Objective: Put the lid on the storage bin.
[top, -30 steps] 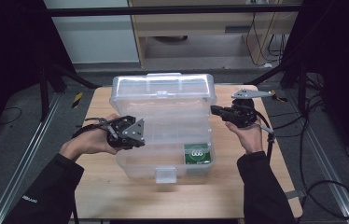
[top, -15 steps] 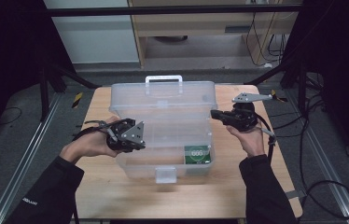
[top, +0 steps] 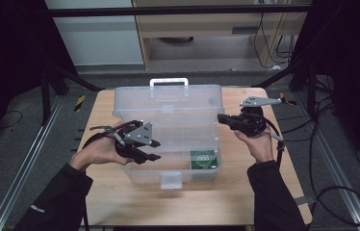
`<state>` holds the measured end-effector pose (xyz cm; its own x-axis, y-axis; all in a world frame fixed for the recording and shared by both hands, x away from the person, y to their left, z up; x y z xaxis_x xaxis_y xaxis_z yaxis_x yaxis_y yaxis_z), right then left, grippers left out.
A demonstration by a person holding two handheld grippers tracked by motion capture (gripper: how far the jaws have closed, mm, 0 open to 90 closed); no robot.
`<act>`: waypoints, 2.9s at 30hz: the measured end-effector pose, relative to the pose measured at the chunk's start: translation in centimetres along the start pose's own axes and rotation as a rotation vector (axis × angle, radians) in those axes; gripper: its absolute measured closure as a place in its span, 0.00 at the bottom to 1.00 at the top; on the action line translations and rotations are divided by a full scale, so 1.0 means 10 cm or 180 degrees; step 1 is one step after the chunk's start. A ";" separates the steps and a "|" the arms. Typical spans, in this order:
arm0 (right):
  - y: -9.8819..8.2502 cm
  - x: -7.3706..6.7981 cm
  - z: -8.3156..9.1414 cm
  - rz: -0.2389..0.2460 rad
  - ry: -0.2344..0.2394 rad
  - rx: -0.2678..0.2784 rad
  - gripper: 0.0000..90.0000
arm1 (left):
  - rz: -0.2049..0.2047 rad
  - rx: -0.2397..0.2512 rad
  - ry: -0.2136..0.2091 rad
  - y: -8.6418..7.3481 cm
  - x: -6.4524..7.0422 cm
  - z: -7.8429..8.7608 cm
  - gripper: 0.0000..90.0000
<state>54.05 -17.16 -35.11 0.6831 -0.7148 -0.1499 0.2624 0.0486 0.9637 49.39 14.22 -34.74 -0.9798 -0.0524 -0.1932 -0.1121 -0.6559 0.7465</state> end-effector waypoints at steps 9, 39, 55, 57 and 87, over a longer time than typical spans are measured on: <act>-0.01 0.00 0.02 -0.0002 0.0004 0.0005 1.00 | 0.0267 0.0334 0.0078 0.02 0.01 -0.05 0.55; -0.13 0.02 0.12 -0.0043 0.0013 -0.0011 1.00 | 0.0916 0.1461 0.0795 -0.22 0.13 0.06 0.71; -0.18 0.01 0.15 -0.0074 0.0057 -0.0003 1.00 | 0.1201 0.1552 0.1205 -0.45 0.12 0.28 0.93; -0.19 0.01 0.15 -0.0072 0.0057 -0.0008 1.00 | 0.1238 0.1560 0.1246 -0.48 0.12 0.30 0.96; -0.33 -0.05 0.21 -0.0044 0.0090 -0.0080 1.00 | 0.1535 0.1476 0.1774 -1.01 0.04 0.70 1.00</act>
<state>51.39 -18.44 -37.80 0.6982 -0.6955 -0.1699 0.2888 0.0565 0.9557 49.02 26.14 -37.92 -0.7274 -0.6859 0.0180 0.1192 -0.1005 0.9878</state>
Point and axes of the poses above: each handheld gripper's, and its own axes: z roughly backward along the jaws, y roughly out of its top, x roughly to its right, the point moved 3 cm from there along -z, roughly forward along the jaws, and after that the axes turned 13 degrees about x, right-handed, at the moved point
